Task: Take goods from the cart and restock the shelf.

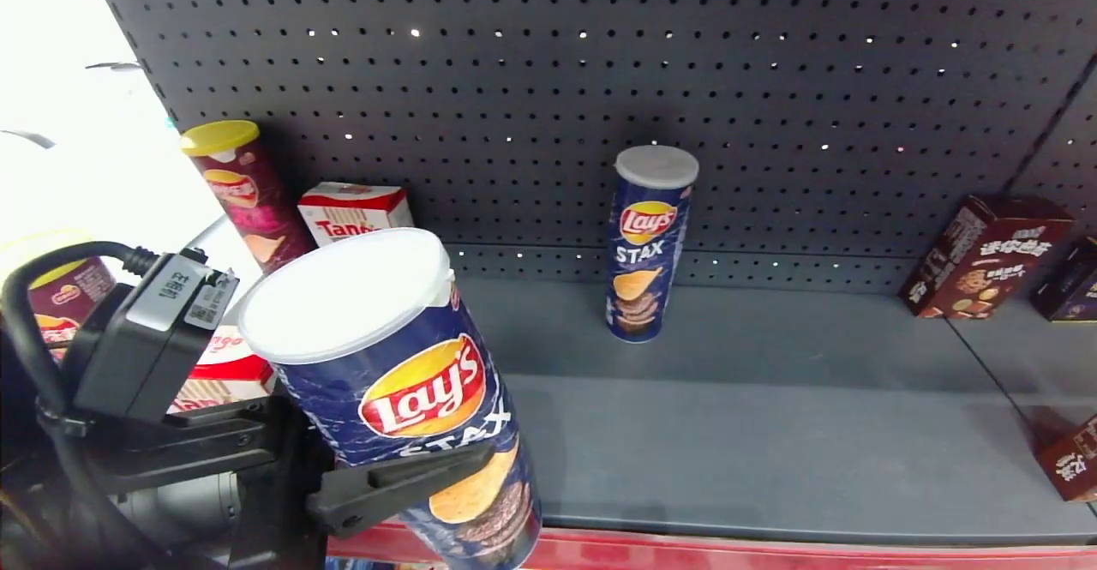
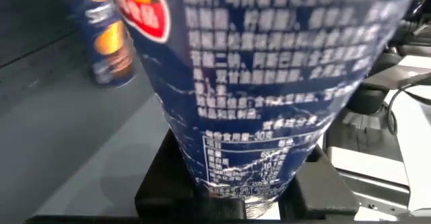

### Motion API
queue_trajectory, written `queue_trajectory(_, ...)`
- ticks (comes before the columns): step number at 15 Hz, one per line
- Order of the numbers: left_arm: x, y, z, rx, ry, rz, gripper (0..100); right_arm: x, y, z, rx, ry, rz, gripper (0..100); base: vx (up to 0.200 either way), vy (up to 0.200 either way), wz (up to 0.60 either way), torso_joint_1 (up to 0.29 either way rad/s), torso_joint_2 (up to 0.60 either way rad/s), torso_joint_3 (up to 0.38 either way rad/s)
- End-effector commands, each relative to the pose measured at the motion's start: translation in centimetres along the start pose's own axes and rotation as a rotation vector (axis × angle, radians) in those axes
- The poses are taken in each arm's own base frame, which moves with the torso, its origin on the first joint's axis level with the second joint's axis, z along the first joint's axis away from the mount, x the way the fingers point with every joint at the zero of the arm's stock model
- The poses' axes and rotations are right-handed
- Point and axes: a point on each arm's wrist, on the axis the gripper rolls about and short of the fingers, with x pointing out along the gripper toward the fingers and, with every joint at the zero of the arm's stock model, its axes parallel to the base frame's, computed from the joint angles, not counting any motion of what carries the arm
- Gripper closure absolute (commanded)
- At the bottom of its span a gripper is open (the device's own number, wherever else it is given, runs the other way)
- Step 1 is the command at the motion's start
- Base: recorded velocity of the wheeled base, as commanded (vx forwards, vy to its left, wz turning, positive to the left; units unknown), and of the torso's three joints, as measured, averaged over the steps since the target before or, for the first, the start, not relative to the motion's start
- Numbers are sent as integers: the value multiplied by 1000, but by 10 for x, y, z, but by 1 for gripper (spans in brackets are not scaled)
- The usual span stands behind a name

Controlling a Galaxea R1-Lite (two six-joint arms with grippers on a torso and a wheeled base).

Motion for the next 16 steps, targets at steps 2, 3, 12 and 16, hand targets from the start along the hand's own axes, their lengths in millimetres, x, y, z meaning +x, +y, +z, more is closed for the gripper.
queue_trajectory(2, -1, 1, 0, 0, 0, 10, 100, 0, 0, 0, 0, 1, 2, 0, 0, 0, 0, 0, 0, 0)
queue_trajectory(3, -2, 1, -1, -2, 2, 10, 100, 0, 0, 0, 0, 1, 2, 0, 0, 0, -600, 2, -2, 2)
queue_trajectory(12, -3, 1, -3, -4, 5, 22, 100, 0, 0, 0, -1, 0, 2, 0, 0, 0, -133, 1, 1, 2)
queue_trajectory(16, -4, 1, -3, -3, 7, 32, 100, 0, 0, 0, -3, 1, 0, 0, 0, 0, 150, 1, 1, 1)
